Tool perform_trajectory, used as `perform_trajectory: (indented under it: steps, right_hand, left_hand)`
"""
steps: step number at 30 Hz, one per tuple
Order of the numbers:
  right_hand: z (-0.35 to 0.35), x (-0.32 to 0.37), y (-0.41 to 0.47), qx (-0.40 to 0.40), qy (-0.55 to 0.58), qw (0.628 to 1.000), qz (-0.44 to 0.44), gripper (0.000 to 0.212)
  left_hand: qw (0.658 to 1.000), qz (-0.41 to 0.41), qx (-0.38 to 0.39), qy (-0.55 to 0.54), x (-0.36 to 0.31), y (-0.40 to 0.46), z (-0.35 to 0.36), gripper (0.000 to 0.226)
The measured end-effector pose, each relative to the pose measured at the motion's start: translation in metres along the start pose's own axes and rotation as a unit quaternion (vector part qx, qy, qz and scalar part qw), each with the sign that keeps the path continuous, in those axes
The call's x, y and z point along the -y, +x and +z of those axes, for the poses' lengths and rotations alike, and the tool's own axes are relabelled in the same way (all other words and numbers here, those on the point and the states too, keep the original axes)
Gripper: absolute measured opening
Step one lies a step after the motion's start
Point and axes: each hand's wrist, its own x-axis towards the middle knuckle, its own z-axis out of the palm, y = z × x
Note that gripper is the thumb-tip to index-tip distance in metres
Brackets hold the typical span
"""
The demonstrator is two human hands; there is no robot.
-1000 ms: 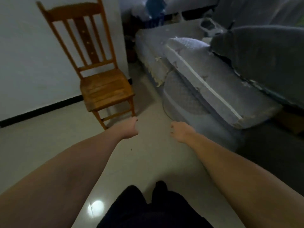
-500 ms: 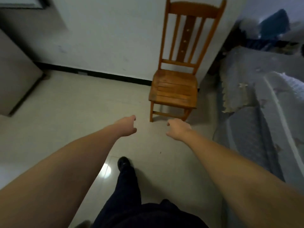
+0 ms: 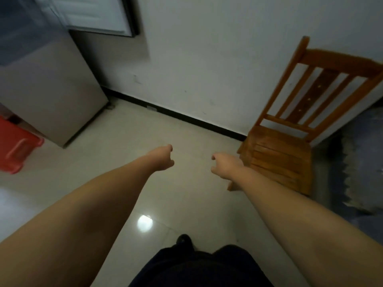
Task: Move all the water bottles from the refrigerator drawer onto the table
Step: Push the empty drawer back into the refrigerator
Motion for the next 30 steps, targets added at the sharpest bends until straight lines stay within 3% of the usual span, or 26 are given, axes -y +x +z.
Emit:
perform_trajectory:
  steps: [15,25,30]
  right_hand:
    - [-0.086,0.089,0.218,0.047,-0.087,0.987,-0.126,0.043]
    - [-0.167,0.177,0.353,0.059,-0.154,0.957,-0.239,0.043]
    - [-0.178,0.25,0.408,0.079,-0.165,0.942,-0.281,0.042]
  left_hand:
    - [0.99,-0.117,-0.013,-0.079,0.104,0.127,-0.088,0.051]
    - [0.964,-0.21,-0.054,-0.153,0.15,0.204,-0.152,0.047]
    - [0.944,-0.261,-0.075,-0.185,0.213,0.231,-0.179,0.047]
